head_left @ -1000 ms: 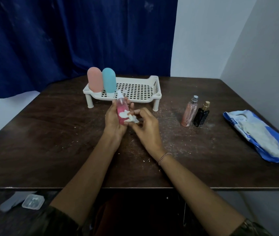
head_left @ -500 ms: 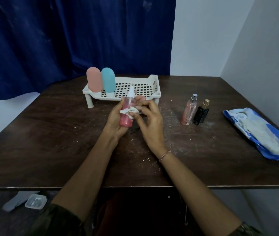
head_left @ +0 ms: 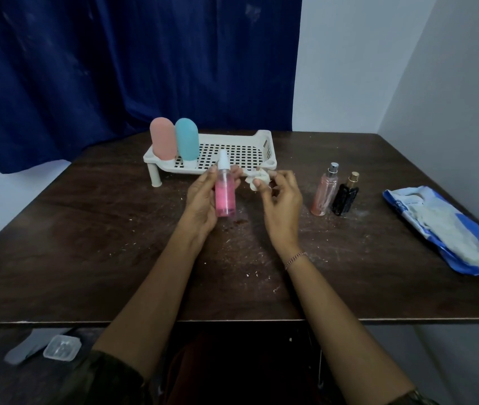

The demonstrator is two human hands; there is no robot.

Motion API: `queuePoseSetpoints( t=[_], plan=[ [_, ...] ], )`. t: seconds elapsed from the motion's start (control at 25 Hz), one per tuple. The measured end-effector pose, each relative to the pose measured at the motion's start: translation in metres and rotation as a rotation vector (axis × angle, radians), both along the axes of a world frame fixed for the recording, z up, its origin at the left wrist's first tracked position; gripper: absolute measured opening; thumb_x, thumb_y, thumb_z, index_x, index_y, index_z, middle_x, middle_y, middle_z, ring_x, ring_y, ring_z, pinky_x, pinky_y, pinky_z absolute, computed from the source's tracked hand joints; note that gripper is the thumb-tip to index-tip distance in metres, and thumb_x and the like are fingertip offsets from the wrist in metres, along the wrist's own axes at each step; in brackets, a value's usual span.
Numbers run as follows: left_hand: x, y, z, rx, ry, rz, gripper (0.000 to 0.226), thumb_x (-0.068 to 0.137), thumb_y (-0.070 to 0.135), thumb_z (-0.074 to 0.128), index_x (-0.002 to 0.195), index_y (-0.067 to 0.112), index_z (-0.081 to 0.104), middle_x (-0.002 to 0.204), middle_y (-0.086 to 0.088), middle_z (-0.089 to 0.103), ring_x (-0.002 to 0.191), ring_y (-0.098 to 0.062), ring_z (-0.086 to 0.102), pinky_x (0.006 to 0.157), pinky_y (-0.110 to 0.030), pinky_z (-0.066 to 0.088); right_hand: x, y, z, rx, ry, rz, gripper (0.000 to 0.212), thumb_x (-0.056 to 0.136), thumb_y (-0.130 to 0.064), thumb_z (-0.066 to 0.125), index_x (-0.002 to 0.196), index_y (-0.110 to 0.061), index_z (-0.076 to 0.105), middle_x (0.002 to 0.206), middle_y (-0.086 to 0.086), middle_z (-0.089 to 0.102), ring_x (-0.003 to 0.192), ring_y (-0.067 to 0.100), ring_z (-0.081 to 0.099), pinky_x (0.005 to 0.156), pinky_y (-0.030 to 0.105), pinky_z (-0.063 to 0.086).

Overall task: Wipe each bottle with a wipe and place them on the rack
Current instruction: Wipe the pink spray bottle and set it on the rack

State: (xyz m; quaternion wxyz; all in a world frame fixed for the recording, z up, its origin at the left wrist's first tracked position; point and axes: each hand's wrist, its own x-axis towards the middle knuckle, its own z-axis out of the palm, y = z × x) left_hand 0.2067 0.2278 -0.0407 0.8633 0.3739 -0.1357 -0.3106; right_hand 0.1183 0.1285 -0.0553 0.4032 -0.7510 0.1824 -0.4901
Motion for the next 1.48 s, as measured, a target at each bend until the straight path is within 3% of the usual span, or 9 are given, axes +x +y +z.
queuePoseSetpoints(
  t=[0.08,0.16,0.36,0.56,0.84,1.04,1.16,1.32,1.48],
  plan=[
    [0.005,0.002,-0.001,-0.043,0.031,0.056,0.022,0.092,0.01,0.052,0.114,0.008,0.054,0.112,-0.018,0.066,0.104,-0.023,0.065,0.097,-0.035,0.05,-0.002,-0.003,-0.001,-0.044,0.122,0.016,0.035,0.08,-0.008,0.069,0.113,-0.008,0.06,0.1,-0.003,0.055,0.081,-0.002,0.052,0.078,0.008,0.046],
    [0.01,0.004,-0.003,-0.052,0.042,0.117,0.032,0.088,0.005,0.056,0.119,0.007,0.053,0.113,-0.016,0.066,0.107,-0.021,0.064,0.098,-0.034,0.048,-0.002,-0.006,-0.003,-0.085,0.237,0.062,0.039,0.074,-0.004,0.073,0.11,-0.009,0.061,0.097,0.0,0.059,0.074,-0.004,0.05,0.07,0.002,0.042],
    [0.014,0.003,-0.004,-0.066,0.007,0.2,0.037,0.081,-0.001,0.061,0.115,0.012,0.056,0.124,-0.016,0.06,0.112,-0.019,0.061,0.099,-0.032,0.048,-0.003,-0.013,-0.011,-0.144,0.438,0.214,0.036,0.066,-0.01,0.081,0.098,-0.008,0.066,0.091,0.005,0.061,0.077,0.013,0.055,0.073,0.019,0.048],
    [0.013,0.001,-0.004,-0.037,-0.078,0.216,0.035,0.081,-0.005,0.06,0.111,0.014,0.058,0.126,-0.016,0.058,0.115,-0.021,0.057,0.096,-0.028,0.049,0.0,-0.007,-0.012,-0.192,0.358,0.217,0.027,0.074,-0.033,0.074,0.09,-0.012,0.066,0.091,0.002,0.06,0.087,0.012,0.054,0.074,0.011,0.041],
    [0.002,-0.002,-0.001,0.025,-0.283,0.251,0.037,0.077,-0.006,0.065,0.105,0.018,0.06,0.096,0.006,0.072,0.098,-0.012,0.065,0.095,-0.032,0.051,0.011,0.011,-0.005,-0.237,0.206,0.155,0.039,0.066,-0.022,0.082,0.091,-0.006,0.056,0.089,0.002,0.057,0.068,-0.002,0.05,0.064,0.002,0.04],
    [-0.003,-0.003,-0.001,0.072,-0.391,0.324,0.036,0.079,0.001,0.068,0.108,0.021,0.058,0.116,-0.008,0.063,0.112,-0.022,0.06,0.094,-0.032,0.051,0.015,0.01,0.002,-0.231,0.188,0.124,0.031,0.072,-0.025,0.078,0.091,-0.009,0.06,0.084,0.004,0.064,0.067,0.007,0.06,0.064,0.02,0.053],
    [0.0,-0.006,-0.004,0.153,-0.451,0.32,0.031,0.089,0.022,0.061,0.119,0.016,0.056,0.125,-0.008,0.059,0.115,-0.02,0.057,0.092,-0.031,0.051,0.025,0.006,0.017,-0.194,0.157,0.092,0.033,0.075,-0.028,0.075,0.097,-0.007,0.063,0.084,0.002,0.066,0.07,0.008,0.062,0.066,0.018,0.053],
    [0.005,-0.011,-0.001,0.402,-0.604,0.39,0.04,0.092,0.03,0.056,0.129,0.016,0.052,0.13,-0.003,0.05,0.104,0.003,0.052,0.083,-0.006,0.042,0.049,-0.004,0.037,-0.132,0.192,0.136,0.032,0.078,-0.022,0.073,0.104,-0.006,0.064,0.089,0.004,0.069,0.078,0.009,0.063,0.074,0.023,0.054],
    [0.021,-0.013,0.003,0.508,-0.681,0.464,0.038,0.093,0.026,0.054,0.129,0.015,0.054,0.131,-0.003,0.052,0.109,-0.003,0.05,0.08,-0.004,0.039,0.074,-0.009,0.044,-0.168,0.274,0.149,0.039,0.084,-0.013,0.066,0.121,-0.005,0.057,0.106,0.011,0.068,0.094,0.019,0.063,0.088,0.032,0.051]
  ],
)
